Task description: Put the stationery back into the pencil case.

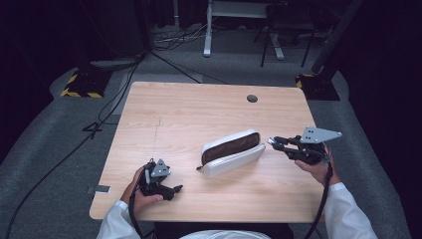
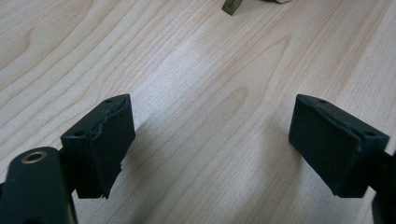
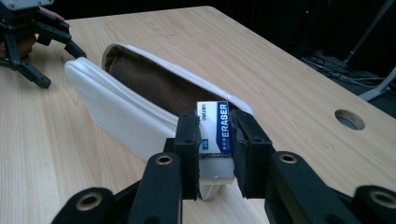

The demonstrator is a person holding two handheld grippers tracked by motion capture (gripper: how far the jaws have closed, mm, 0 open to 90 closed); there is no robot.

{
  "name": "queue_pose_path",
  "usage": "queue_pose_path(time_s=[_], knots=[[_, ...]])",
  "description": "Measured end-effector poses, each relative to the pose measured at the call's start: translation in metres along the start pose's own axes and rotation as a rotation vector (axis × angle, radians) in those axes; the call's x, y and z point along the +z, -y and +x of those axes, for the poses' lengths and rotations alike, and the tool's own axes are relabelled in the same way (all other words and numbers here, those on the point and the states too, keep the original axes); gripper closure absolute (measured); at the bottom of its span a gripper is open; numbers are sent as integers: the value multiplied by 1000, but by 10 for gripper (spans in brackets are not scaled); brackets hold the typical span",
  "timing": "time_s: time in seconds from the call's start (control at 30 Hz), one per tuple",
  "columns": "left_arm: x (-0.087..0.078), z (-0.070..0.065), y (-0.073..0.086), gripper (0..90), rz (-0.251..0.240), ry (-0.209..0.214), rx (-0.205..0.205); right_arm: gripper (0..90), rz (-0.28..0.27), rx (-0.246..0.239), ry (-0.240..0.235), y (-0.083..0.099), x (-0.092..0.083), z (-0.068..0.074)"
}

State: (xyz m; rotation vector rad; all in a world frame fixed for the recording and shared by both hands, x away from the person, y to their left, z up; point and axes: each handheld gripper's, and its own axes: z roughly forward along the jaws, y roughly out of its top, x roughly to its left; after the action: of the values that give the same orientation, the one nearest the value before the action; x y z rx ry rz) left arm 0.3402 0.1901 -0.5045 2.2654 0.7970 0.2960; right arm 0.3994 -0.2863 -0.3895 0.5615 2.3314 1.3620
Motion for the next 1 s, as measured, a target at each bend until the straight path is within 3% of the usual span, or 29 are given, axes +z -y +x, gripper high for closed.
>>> queue_pose_path(time_s=[0.57,1.0], knots=[[0,1,0,147,-2,1,5,737,7,-39,-39,-27,25,5],[0,0,0,148,-1,1,5,736,46,-73,-90,-38,49,13]])
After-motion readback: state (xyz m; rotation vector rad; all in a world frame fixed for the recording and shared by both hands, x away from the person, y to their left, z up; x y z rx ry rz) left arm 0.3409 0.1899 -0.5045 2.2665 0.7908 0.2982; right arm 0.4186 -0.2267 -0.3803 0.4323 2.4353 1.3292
